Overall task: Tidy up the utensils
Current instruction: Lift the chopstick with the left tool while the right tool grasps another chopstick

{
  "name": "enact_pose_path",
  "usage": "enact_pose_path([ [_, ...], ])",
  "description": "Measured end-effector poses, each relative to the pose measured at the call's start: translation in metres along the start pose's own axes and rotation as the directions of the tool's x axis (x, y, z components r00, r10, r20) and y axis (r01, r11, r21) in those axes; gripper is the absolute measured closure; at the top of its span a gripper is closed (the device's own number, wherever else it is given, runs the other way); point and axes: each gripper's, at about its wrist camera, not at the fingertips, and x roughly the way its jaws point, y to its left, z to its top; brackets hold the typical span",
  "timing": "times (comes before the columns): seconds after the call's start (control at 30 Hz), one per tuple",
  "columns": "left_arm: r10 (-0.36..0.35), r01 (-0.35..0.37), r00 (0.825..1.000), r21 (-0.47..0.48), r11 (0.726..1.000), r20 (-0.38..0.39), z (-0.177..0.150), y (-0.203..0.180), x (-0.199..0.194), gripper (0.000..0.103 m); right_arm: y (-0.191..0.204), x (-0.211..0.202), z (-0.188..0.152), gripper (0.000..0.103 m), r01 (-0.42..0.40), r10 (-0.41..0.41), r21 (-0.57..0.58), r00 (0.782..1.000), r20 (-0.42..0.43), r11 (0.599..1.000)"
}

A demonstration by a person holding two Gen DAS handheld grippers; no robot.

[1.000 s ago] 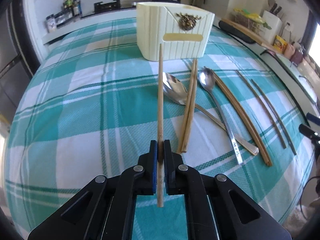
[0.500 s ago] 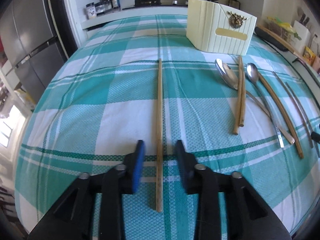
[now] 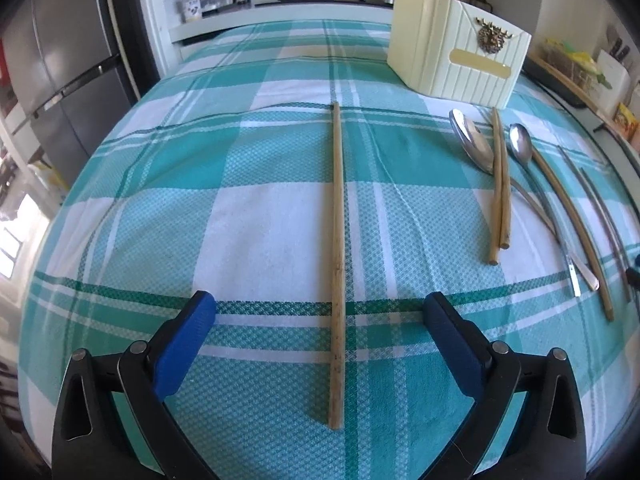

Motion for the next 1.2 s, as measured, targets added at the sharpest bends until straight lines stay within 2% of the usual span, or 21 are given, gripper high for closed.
enact_pose_path([
  [0.23,-0.009,0.009,1.0,-0.008,1.0,-0.003,0.002,0.001,0.002,0.0,-0.001,0.001,0.002,0.009,-0.007,0.007,-0.009,1.0,-0.009,1.0],
  [0.37,-0.014,0.014,1.0,0.003,1.0,-0.002,0.001,0.001,0.002,0.0,-0.004,0.003,-0.001,0.004,-0.01,0.01,0.001,1.0,0.017,1.0],
  [1.03,-0.012,0.012,1.0,0.006,1.0,-0.003,0.002,0.001,0.002,0.0,-0.003,0.004,0.0,0.004,-0.003,0.003,-0.001,1.0,0.003,1.0],
  [1.13,-0.034,0.037,0.998,0.038,0.999,-0.061,0.008,0.0,0.002,0.001,-0.002,0.005,0.004,0.004,0.001,-0.001,-0.001,0.999,-0.049,1.0],
  [1.2,-0.071,0.077,0.992,0.061,0.995,-0.102,0.018,0.001,0.006,0.001,-0.003,0.007,0.008,0.008,-0.003,0.002,-0.009,0.996,-0.087,1.0],
])
